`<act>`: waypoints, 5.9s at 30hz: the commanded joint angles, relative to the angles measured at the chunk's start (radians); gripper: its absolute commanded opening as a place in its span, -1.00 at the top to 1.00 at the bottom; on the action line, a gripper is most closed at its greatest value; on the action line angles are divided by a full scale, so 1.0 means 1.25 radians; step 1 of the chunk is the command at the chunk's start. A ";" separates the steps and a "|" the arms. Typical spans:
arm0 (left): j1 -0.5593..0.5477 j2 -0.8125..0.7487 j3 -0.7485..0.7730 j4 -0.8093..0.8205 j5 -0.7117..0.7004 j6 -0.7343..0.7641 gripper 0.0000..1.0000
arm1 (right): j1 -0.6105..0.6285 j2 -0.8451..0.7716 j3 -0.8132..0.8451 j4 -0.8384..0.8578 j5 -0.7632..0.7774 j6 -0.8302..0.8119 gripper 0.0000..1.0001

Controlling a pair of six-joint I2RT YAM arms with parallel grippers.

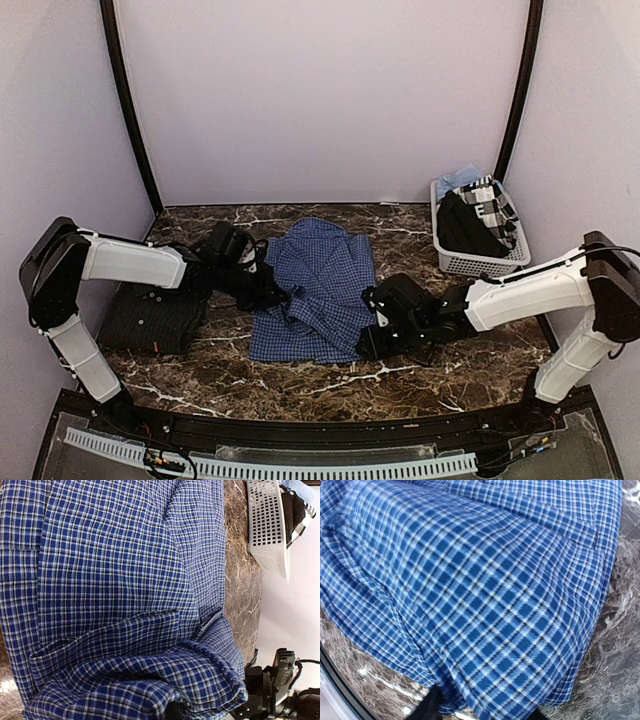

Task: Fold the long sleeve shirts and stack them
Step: Fold the rectangle-folded shirt at the center of the board.

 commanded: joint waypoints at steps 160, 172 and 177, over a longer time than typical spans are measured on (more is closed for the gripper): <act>0.127 -0.065 0.079 -0.105 -0.071 0.194 0.44 | -0.190 0.105 0.121 0.141 -0.184 -0.012 0.58; 0.122 -0.083 0.060 -0.100 -0.044 0.204 0.45 | -0.223 0.220 0.254 0.144 -0.192 -0.036 1.00; 0.102 -0.073 0.075 -0.094 -0.024 0.207 0.44 | -0.226 0.268 0.346 0.092 -0.200 -0.062 1.00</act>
